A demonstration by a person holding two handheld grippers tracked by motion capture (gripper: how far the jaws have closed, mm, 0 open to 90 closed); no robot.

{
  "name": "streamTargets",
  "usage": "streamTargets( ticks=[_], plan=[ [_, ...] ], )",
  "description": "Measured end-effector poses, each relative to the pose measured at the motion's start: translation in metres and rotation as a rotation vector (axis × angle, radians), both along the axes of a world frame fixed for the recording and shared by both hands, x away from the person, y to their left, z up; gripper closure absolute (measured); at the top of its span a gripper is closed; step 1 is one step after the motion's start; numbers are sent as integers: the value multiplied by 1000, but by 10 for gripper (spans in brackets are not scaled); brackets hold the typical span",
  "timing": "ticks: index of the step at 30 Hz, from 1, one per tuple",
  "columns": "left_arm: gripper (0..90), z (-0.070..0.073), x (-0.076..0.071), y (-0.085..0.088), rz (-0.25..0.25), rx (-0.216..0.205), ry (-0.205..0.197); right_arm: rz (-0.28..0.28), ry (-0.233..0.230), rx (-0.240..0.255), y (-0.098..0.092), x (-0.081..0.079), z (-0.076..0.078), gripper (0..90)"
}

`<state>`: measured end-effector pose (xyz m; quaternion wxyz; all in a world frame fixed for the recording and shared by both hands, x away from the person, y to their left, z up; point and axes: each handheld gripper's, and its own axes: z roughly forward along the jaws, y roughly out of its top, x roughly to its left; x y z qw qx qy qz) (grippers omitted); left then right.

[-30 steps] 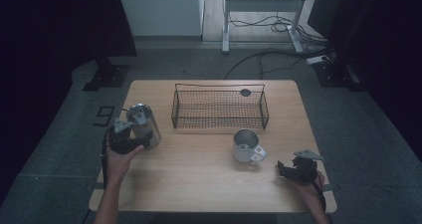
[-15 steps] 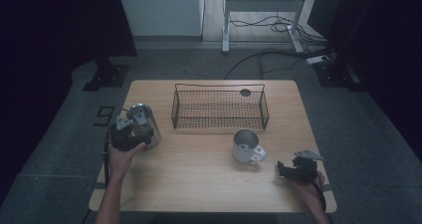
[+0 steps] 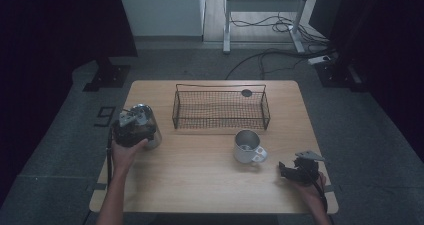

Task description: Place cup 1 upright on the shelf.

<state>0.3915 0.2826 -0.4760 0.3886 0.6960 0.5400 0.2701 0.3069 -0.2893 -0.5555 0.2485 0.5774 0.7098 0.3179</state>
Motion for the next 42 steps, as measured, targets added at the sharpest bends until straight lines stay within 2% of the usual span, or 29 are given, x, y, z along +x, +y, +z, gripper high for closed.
streamTargets(
  ticks=[15,24,42],
  plan=[
    [18,-5,6,0,3,-23,-9,0,0,0,0,0,0,134],
    [17,-13,12,-8,34,18,-19,0,0,0,0,0,0,134],
    [40,-13,11,-10,24,38,-34,0,0,1,0,0,0,134]
  ],
)
